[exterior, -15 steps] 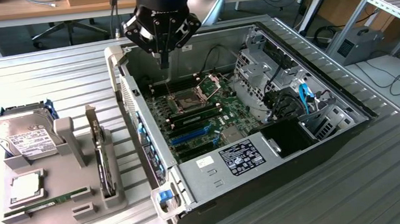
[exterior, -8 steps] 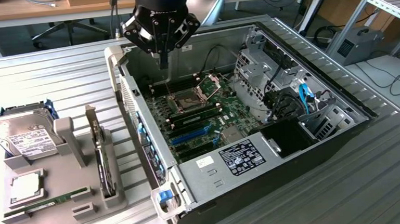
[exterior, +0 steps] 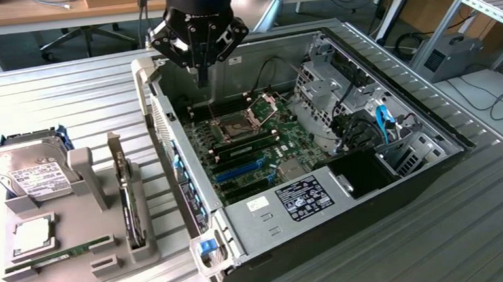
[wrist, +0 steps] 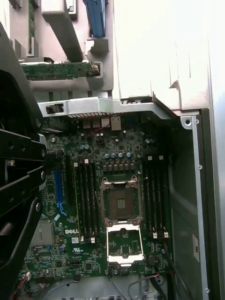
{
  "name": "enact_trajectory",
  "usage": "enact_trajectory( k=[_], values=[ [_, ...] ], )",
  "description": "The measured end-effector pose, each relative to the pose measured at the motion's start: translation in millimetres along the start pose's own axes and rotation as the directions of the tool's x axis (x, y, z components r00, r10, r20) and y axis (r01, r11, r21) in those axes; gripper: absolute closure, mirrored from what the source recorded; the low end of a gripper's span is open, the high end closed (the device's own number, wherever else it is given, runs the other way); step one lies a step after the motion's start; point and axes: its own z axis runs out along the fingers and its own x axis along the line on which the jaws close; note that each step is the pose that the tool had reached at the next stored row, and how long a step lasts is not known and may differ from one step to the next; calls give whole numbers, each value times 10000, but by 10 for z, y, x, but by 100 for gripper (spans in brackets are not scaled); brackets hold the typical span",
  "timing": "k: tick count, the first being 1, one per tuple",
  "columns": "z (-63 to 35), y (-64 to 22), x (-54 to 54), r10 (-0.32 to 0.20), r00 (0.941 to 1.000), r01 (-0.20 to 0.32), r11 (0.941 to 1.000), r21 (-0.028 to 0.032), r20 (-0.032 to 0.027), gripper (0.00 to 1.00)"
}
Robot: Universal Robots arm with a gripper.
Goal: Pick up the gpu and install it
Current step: 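Reach for the gpu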
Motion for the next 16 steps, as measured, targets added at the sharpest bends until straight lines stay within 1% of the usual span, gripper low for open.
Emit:
enact_trajectory(
  k=[5, 16],
  values=[
    [-1, -3, 37, -1, 10000, 1, 10000, 0, 0, 89],
    [-2, -6, 80, 0, 10000, 0, 10000, 0, 0, 89]
  ],
)
